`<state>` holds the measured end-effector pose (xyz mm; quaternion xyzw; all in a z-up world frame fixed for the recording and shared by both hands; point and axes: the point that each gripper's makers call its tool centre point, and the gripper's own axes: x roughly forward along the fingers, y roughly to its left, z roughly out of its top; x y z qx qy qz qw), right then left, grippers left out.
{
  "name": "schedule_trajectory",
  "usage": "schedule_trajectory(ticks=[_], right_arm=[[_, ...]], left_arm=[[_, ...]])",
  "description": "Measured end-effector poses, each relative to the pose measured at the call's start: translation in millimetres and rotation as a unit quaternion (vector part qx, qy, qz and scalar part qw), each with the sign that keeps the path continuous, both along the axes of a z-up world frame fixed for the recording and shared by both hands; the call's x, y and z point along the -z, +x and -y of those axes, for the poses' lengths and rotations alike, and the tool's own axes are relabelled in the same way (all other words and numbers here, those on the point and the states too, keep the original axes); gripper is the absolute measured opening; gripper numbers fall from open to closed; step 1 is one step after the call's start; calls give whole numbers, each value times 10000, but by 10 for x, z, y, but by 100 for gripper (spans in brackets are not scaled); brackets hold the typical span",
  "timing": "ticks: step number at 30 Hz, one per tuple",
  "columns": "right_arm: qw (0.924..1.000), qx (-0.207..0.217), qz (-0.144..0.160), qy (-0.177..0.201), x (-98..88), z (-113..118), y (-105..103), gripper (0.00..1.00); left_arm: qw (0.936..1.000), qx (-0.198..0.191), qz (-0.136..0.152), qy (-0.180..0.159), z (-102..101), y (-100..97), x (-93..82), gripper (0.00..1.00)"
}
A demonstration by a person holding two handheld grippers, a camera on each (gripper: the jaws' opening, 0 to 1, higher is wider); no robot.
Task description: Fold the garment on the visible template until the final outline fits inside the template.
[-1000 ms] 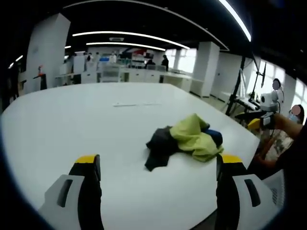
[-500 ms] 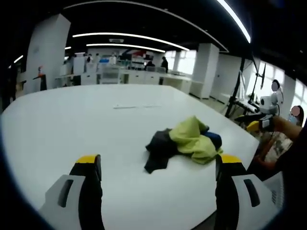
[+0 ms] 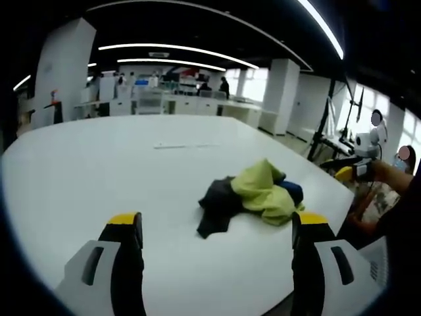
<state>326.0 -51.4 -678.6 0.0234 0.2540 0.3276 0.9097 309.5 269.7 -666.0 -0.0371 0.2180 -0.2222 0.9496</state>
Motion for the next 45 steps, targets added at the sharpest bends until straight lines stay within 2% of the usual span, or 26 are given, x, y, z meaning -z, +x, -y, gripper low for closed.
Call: schedule_trajectory(ticks=[11,23,32,45], right_arm=[[10000,52,-17,22,-3,89,109,73],[9999,66,-118,9,11,94,317,54],[9997,44,-216,-125,57,80,537,48],[9987,70,-456,-232,251,113,835,39]], left_arm=[[9998,103,36,-137,40,100,-64,85],[9988,226,-9,-430,130,297,-82,74],[9987,348,-60,-377,175,492,-38,72],[9973,580,-179,-413,344,766,53,68]])
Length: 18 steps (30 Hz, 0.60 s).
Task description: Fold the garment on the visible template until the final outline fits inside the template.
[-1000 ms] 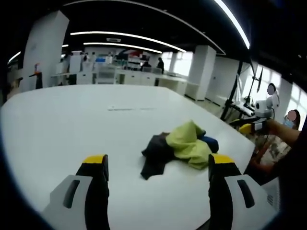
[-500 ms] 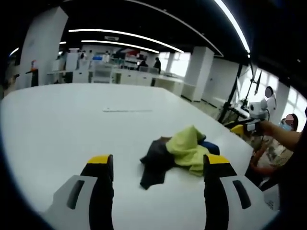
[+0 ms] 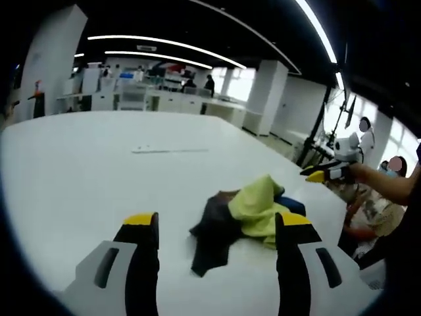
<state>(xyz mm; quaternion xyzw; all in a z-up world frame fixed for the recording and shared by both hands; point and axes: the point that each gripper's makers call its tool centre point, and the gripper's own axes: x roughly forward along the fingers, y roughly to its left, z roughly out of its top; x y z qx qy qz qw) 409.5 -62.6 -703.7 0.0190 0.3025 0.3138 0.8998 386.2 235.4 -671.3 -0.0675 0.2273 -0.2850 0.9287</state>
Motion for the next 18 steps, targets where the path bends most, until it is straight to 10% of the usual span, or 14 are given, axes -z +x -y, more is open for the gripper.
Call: schedule_trajectory(ticks=[18], right_arm=[[9991,-34,-413,-77,300,-21,274,32]], left_arm=[[9986,372,-372,-52,218,418,335,57]])
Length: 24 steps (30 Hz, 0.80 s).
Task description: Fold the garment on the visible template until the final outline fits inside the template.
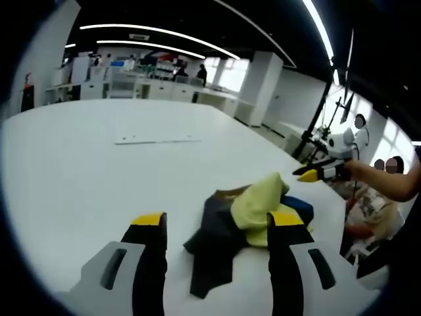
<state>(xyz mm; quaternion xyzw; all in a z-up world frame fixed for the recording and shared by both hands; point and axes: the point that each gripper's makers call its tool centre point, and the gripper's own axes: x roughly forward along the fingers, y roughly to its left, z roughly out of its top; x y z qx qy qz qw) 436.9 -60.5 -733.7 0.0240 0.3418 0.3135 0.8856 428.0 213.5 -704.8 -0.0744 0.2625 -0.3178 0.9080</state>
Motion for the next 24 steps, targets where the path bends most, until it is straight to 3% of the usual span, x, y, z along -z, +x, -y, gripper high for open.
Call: schedule_trajectory(ticks=[12,24], right_arm=[[9995,-34,-315,23,241,-69,107,29],[9979,-73,-636,0,463,-142,124,25]], left_arm=[[9995,112,-308,40,152,135,261,52],[9972,265,-679,187,239,165,583,39]])
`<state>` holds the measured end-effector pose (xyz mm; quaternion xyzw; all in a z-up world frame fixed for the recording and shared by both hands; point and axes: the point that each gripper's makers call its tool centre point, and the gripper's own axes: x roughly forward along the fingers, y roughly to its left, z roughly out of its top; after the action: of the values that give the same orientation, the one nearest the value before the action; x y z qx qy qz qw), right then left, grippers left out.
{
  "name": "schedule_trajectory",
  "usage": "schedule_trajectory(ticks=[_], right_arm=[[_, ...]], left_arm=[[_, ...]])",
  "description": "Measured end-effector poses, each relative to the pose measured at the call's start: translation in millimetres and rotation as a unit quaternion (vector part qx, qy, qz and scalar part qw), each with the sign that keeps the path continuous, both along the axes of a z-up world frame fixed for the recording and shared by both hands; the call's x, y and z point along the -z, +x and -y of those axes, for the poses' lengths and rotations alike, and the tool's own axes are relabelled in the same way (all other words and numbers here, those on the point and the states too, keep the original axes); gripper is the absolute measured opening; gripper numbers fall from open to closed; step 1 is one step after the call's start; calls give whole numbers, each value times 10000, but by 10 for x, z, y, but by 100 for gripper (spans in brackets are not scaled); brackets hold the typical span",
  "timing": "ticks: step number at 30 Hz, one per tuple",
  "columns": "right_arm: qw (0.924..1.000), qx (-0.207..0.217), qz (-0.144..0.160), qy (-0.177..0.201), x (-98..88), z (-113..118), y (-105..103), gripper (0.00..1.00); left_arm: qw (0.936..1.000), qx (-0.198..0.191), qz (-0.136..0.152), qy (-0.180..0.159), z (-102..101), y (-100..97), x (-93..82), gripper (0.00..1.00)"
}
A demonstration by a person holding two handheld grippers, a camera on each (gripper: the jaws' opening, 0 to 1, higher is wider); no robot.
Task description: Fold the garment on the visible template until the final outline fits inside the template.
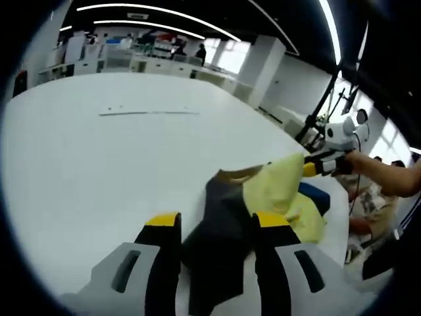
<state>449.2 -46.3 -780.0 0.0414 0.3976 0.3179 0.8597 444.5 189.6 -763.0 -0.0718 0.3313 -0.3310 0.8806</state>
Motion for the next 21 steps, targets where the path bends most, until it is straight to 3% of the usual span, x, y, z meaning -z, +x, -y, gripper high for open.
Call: schedule_trajectory(ticks=[11,15,21], right_arm=[[9996,-210,-107,-163,88,-67,-90,10],[9993,-199,15,-322,64,-29,-96,4],[9981,-267,211,-513,31,-25,-106,0]], left_arm=[[9997,38,-183,135,-41,-40,109,18],[9989,87,-79,444,-110,-44,138,0],[9990,65,-162,423,-127,-71,165,0]])
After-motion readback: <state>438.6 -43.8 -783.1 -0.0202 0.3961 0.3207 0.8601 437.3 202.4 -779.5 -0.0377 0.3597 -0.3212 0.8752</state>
